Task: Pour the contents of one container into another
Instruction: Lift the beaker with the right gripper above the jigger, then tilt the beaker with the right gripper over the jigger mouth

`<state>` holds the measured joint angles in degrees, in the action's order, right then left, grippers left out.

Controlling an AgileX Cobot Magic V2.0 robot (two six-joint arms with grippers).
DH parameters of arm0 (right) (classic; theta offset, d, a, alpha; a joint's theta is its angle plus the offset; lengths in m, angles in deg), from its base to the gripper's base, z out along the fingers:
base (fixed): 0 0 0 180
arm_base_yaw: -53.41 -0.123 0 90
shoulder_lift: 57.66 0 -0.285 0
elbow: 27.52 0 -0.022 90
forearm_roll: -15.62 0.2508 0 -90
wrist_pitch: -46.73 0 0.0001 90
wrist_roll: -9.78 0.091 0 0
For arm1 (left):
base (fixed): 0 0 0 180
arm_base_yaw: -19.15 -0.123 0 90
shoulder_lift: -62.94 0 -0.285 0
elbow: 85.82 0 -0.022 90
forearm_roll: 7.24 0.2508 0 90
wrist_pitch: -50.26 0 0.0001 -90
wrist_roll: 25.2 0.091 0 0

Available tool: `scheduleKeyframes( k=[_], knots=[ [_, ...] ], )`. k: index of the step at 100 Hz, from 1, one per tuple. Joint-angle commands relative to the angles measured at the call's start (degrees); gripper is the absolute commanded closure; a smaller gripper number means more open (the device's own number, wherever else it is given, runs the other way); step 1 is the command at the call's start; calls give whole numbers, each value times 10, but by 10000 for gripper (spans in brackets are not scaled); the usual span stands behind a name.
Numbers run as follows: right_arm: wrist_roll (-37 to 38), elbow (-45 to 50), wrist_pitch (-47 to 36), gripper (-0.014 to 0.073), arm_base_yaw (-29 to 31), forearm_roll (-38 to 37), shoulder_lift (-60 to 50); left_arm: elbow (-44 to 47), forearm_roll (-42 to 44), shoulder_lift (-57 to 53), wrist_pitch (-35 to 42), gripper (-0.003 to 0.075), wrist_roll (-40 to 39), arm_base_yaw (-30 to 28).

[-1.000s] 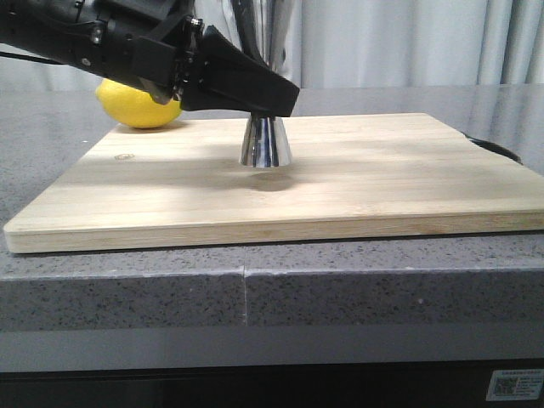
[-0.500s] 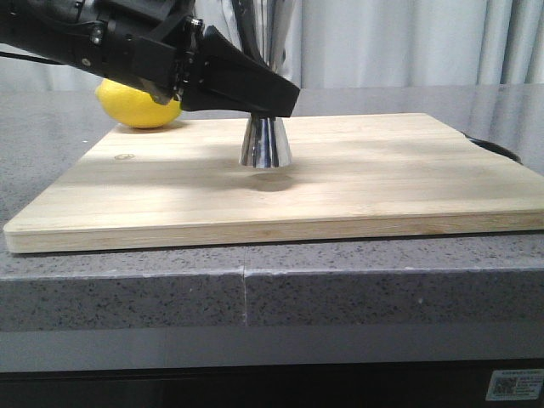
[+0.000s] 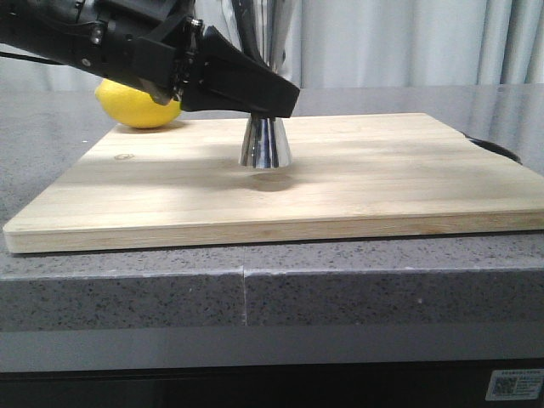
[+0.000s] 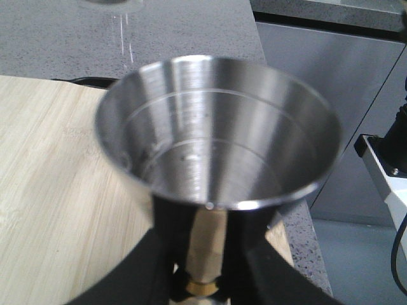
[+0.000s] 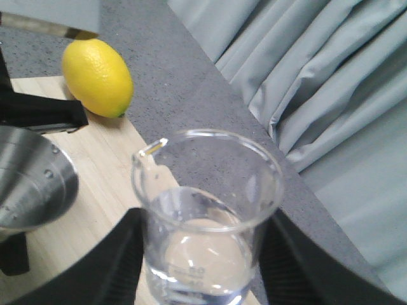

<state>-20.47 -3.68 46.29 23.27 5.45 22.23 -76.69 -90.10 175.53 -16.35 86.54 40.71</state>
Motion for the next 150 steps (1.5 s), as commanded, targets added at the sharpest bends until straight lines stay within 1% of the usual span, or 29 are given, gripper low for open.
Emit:
scheduleKeyframes(
  k=[1,65,111,132,150],
  knots=[
    [-3,-22,-42,431,-6,-12,-20,-16,-41,-33,-57,739,-6,7],
    [-3,-22,-24,431,-9,-47,-24,-16,-41,-33,-56,739,-6,7],
    [-3,-22,-12,431,-9,-51,-43,-16,-41,-33,-54,739,-6,7],
    [-3,-22,-4,431,-30,-73,-43,-16,-41,-33,-54,739,-6,7],
    [-3,-22,4,431,-30,-75,-43,-16,-41,-33,-56,739,-6,7]
  ],
)
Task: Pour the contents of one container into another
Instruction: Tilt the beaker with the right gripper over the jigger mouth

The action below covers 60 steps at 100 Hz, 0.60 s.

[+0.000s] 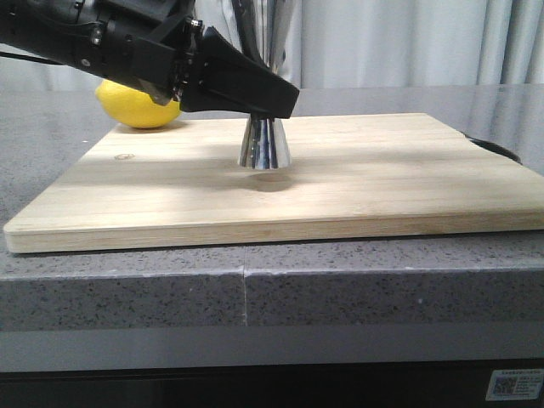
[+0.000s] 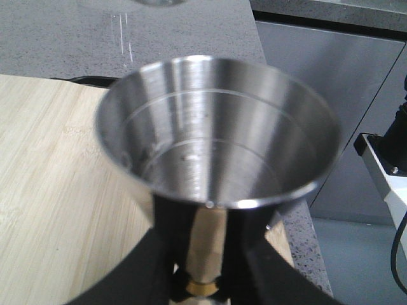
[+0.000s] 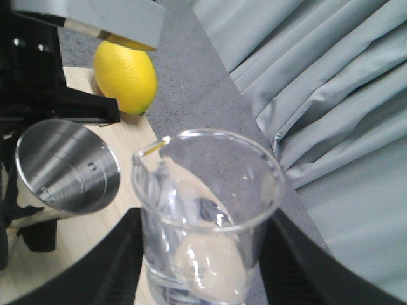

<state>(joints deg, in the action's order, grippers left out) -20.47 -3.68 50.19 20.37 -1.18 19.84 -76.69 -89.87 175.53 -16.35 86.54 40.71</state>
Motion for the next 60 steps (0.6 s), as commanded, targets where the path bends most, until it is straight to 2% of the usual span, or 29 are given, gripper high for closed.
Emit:
scheduleKeyframes(
  k=[1,60],
  knots=[
    [-3,-22,-35,431,-1,-9,-19,-16,-43,-33,-56,739,-6,7],
    [-3,-22,-35,431,-1,-27,-19,-16,-43,-33,-61,739,-6,11]
  ],
)
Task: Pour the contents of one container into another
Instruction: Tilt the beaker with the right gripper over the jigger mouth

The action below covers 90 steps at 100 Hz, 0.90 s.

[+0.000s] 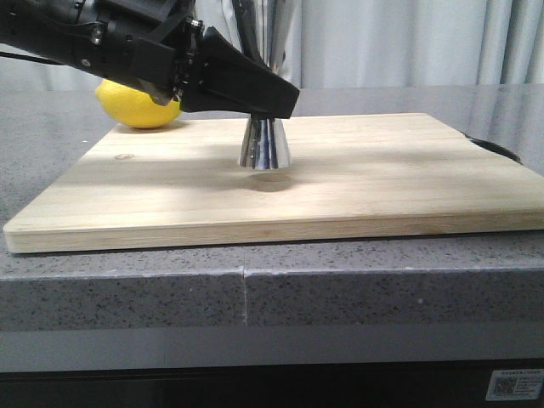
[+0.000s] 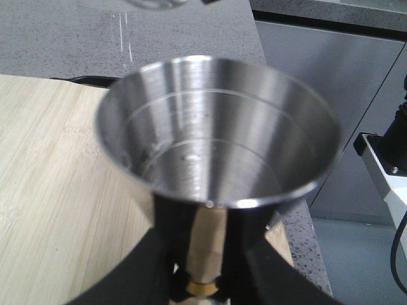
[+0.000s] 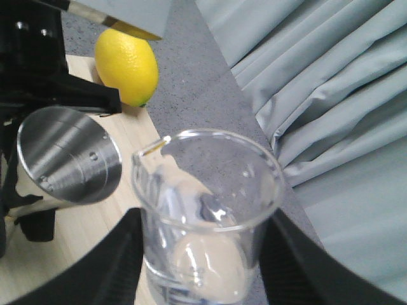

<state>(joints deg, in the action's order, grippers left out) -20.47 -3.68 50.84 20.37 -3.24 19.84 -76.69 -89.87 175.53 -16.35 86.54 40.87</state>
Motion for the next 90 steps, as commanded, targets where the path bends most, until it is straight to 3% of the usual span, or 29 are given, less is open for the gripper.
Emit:
scheduleKeyframes(
  k=[1,90],
  knots=[
    [-3,-22,-41,431,-1,-7,-19,-16,-43,-33,-61,739,-6,9],
    [-3,-22,-32,431,-2,-37,-16,-16,-43,-33,-61,739,-6,12]
  ],
)
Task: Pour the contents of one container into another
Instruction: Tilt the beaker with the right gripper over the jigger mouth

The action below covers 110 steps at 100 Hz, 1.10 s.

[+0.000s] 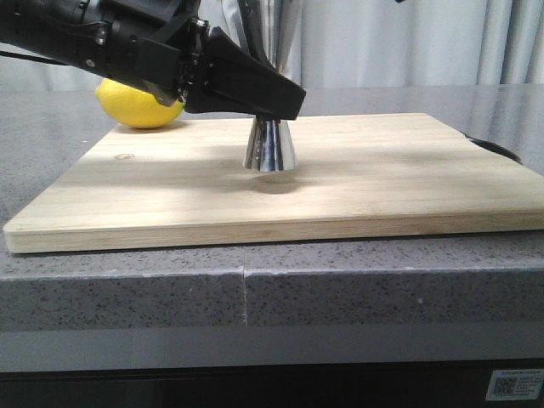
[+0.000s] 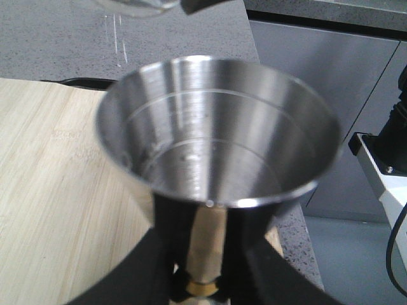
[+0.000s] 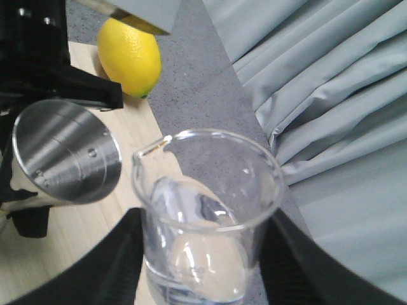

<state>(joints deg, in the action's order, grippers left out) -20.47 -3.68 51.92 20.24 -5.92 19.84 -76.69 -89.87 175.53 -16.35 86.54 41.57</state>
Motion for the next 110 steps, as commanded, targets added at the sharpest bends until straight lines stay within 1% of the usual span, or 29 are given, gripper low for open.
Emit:
scheduleKeyframes(
  k=[1,110],
  knots=[
    [-3,-22,-43,431,0,-10,-16,-16,-43,-33,-61,739,-6,5],
    [-3,-22,-52,431,0,-36,-1,-16,-43,-33,-61,739,-6,5]
  ],
)
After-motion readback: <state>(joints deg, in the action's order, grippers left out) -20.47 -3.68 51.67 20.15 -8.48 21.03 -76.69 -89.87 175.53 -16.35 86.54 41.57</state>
